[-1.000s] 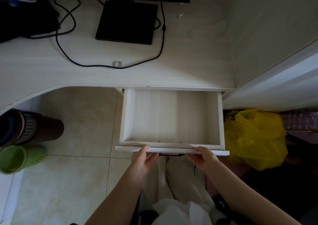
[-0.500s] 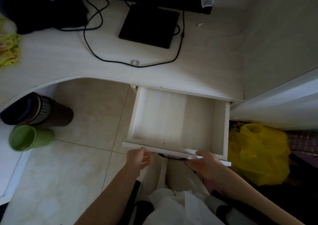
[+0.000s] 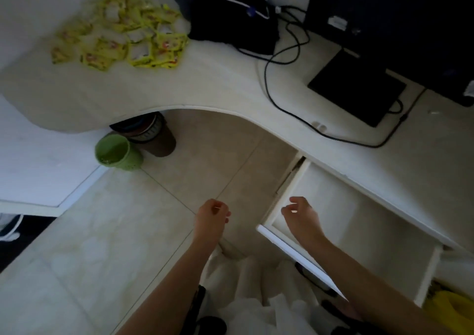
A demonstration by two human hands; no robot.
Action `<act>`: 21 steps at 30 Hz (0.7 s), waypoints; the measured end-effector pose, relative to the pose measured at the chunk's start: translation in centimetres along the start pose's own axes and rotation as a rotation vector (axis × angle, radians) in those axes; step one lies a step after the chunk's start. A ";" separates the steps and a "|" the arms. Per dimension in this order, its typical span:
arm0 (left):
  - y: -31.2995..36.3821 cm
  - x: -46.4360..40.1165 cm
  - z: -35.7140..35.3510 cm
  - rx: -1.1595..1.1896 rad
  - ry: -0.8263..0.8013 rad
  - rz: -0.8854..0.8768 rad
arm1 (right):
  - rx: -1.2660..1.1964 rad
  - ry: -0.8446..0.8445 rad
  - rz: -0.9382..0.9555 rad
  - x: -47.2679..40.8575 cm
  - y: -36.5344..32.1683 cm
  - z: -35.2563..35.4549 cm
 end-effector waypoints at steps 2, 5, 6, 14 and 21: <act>0.7 -1.2 3.4 -0.077 0.040 -0.058 | 0.099 -0.010 0.076 -0.4 -3.7 -2.2; 1.3 -3.4 9.0 -0.161 0.095 -0.115 | 0.211 -0.015 0.123 -0.8 -8.5 -6.1; 1.5 -4.3 10.8 -0.184 0.110 -0.130 | 0.256 -0.020 0.144 -0.9 -10.2 -7.5; 3.4 -10.7 21.6 -0.312 0.151 -0.171 | 0.411 -0.012 0.311 -2.5 -23.9 -15.4; 6.5 -17.3 27.3 -0.320 0.190 -0.189 | 0.459 0.006 0.409 -5.6 -32.9 -18.5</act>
Point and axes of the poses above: each hand's wrist, its own x-axis away from the middle knuckle, its own z-axis out of the back of the hand, y = z × x, the point moved 7 cm from there along -x, towards the middle knuckle, and after that the axes turned 9 degrees about x, right-handed, at the moved point
